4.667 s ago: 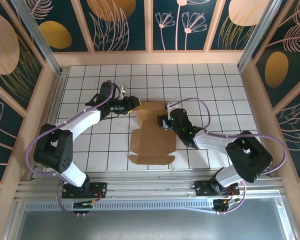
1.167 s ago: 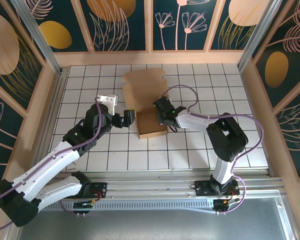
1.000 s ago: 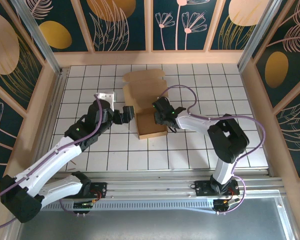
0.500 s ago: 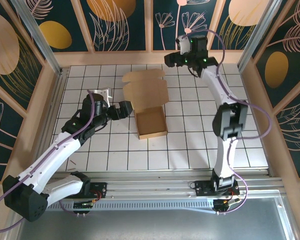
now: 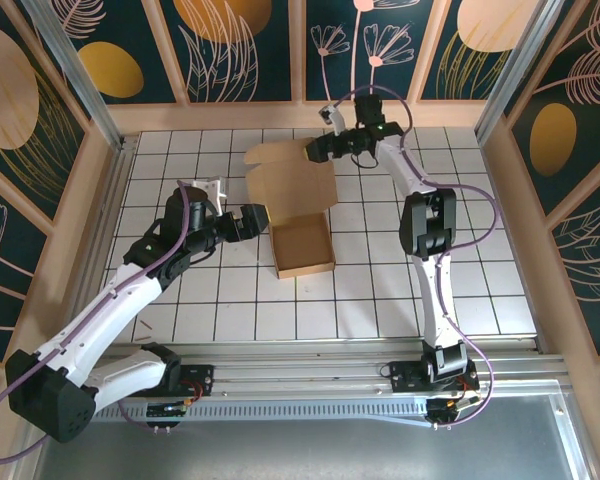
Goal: Fold the paper box
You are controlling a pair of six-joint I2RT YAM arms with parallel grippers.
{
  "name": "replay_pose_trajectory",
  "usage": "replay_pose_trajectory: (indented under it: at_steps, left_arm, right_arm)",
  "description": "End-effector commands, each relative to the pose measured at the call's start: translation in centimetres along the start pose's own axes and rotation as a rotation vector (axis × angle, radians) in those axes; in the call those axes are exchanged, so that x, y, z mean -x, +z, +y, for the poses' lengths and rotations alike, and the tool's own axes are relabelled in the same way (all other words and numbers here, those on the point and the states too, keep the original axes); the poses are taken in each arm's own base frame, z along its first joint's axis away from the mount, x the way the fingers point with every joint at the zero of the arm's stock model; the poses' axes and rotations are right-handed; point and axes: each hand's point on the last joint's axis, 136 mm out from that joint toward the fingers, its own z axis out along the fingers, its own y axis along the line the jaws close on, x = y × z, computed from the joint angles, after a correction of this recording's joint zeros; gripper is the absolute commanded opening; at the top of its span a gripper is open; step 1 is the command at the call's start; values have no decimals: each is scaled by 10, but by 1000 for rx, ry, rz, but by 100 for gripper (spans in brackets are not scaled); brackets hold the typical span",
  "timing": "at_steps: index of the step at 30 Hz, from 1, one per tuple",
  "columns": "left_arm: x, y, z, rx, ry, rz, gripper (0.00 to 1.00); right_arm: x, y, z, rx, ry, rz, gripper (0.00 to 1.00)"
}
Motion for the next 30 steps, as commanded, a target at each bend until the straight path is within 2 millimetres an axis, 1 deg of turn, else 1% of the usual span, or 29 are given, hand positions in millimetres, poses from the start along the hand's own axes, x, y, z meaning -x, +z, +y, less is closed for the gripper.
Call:
replay_pose_trajectory:
  at_steps: [1, 3, 4, 6, 8, 10, 13, 15, 16, 18, 19, 21, 23, 24, 26, 28, 30]
  left_arm:
    - [2, 1, 7, 40, -41, -5, 99]
    - [4, 1, 12, 67, -61, -17, 99]
    - [5, 1, 14, 79, -71, -24, 99]
    - [5, 2, 20, 102, -85, -34, 99]
    - [6, 3, 25, 119, -89, -44, 99]
    - [8, 2, 31, 143, -91, -57, 99]
    - [16, -1, 43, 177, -104, -82, 99]
    - [22, -2, 49, 192, -108, -97, 99]
    - [24, -1, 53, 201, -111, -99, 99]
    - [28, 3, 57, 196, -102, -99, 98]
    - [28, 6, 59, 184, -92, -88, 96]
    - [30, 12, 59, 150, -30, -77, 95]
    - [35, 18, 63, 155, 46, -78, 94]
    - [38, 21, 61, 147, 103, -85, 93]
    - [43, 30, 63, 148, 181, -93, 93]
    - [48, 42, 69, 167, 245, -98, 90]
    - [51, 54, 71, 158, 306, -113, 88]
  right_arm:
    - [9, -13, 21, 56, -10, -23, 53]
    - [13, -18, 24, 37, -23, -25, 42]
    - [17, -21, 25, 13, -34, -31, 39]
    - [25, -27, 29, -39, -71, -44, 37]
    - [33, -34, 40, -52, -124, -69, 36]
    - [40, -43, 55, -52, -186, -109, 31]
    - [41, -53, 80, -39, -296, -169, 13]
    - [40, -60, 94, -47, -373, -223, 10]
    - [47, -69, 105, -59, -438, -280, 8]
    - [43, -80, 118, -92, -510, -360, 6]
    - [38, -85, 126, -102, -551, -397, 2]
    - [29, -89, 133, -133, -617, -426, 0]
    - [19, -91, 134, -172, -661, -444, 0]
    - [13, -91, 133, -184, -671, -448, 0]
    - [2, -91, 132, -184, -690, -446, 0]
    - [-10, -87, 130, -174, -698, -435, 0]
    - [-16, -84, 130, -160, -699, -420, 0]
